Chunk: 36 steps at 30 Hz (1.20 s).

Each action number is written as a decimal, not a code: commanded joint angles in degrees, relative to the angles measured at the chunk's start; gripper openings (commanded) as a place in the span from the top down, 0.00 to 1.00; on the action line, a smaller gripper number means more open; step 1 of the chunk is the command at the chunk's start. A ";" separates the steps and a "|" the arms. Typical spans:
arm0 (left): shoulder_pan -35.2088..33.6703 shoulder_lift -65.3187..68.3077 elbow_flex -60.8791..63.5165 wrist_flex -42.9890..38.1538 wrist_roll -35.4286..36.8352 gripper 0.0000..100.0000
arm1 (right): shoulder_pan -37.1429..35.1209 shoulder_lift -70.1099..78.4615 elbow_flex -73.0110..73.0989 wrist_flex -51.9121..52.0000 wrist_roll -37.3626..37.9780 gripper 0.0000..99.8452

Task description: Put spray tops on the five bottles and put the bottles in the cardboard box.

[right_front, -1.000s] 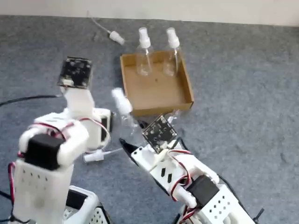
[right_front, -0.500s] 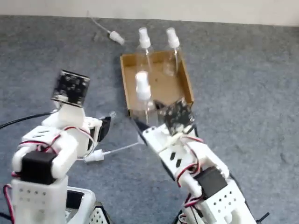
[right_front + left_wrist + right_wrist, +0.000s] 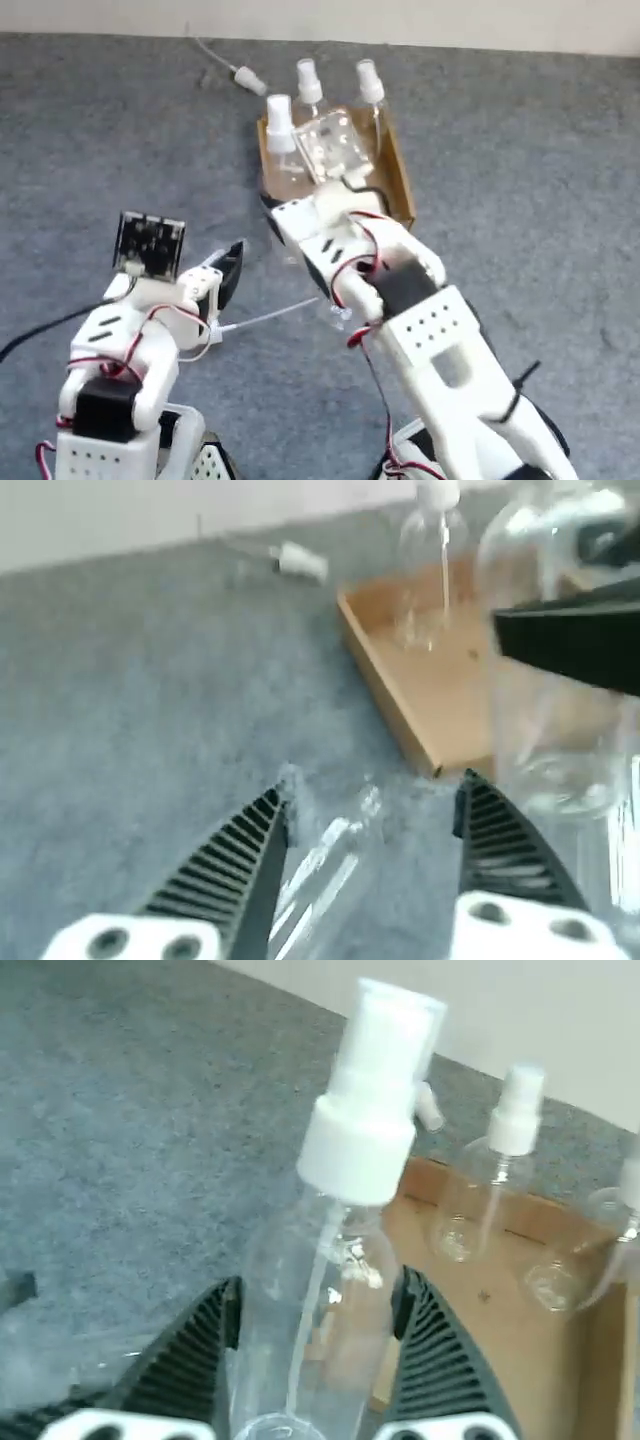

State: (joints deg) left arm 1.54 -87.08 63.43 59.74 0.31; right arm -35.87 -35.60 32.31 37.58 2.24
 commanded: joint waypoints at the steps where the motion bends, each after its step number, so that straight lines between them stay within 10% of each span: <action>1: 6.11 -4.18 2.15 -1.85 0.26 0.77 | -2.51 1.45 -5.05 -1.36 -1.32 1.00; 20: 3.03 -4.09 11.21 -11.52 0.18 0.77 | -8.92 1.89 -24.75 31.16 -1.05 1.00; 36: -4.79 -4.26 19.65 -19.87 -3.78 0.77 | 9.80 28.09 -33.63 10.51 10.11 1.00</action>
State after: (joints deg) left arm -2.33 -91.38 82.42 43.91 -2.77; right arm -27.78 -14.33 6.46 51.56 9.80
